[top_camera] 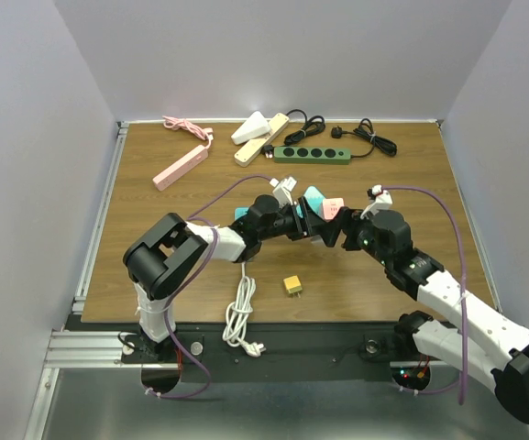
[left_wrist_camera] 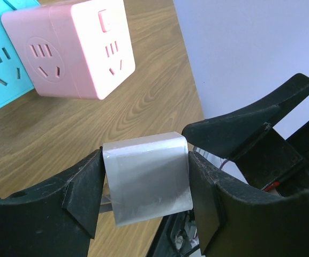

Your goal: Insert the plug

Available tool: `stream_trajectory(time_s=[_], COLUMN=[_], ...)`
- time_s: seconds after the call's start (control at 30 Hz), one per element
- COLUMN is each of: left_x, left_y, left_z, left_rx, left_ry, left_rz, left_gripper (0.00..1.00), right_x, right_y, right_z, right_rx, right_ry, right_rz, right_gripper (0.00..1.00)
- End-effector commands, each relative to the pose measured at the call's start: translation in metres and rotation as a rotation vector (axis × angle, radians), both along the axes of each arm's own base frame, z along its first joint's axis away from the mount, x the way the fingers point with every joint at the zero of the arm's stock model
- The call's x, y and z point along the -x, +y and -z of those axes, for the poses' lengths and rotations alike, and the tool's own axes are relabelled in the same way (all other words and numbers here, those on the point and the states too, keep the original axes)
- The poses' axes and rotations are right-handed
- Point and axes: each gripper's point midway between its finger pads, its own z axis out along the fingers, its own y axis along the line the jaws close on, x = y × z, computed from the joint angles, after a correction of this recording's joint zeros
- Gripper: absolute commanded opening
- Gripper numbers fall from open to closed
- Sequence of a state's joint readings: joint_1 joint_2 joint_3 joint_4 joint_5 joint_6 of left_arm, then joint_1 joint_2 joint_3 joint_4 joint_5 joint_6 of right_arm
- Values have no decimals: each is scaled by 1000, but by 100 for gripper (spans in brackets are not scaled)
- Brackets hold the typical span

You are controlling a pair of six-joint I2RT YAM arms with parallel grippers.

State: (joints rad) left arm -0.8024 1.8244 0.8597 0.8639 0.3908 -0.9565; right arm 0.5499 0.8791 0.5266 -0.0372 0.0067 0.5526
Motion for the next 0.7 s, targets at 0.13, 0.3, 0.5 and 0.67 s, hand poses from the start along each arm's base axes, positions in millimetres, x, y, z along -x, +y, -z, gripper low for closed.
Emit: stream_trajectory(time_s=[0.13,0.3,0.5,0.67], left_x=[-20,-25,-21,-13], left_y=[1,4,4,4], left_z=[-41,-44,-47,-49], left_rx=[131,130,140,158], left_ry=[-91,-96,-94,-87], left_rz=[-31,-41,-38,-35], left_gripper=[0,0,0,0], right_x=[11,14,9,4], right_y=[-2,-2,-3,-1], right_z=[0,6,11,13], right_rx=[23,33,62,82], right_ry=[-4,14,16,20], right_rz=[-37,-48,-41,-46], right_gripper=[91,91,91,91])
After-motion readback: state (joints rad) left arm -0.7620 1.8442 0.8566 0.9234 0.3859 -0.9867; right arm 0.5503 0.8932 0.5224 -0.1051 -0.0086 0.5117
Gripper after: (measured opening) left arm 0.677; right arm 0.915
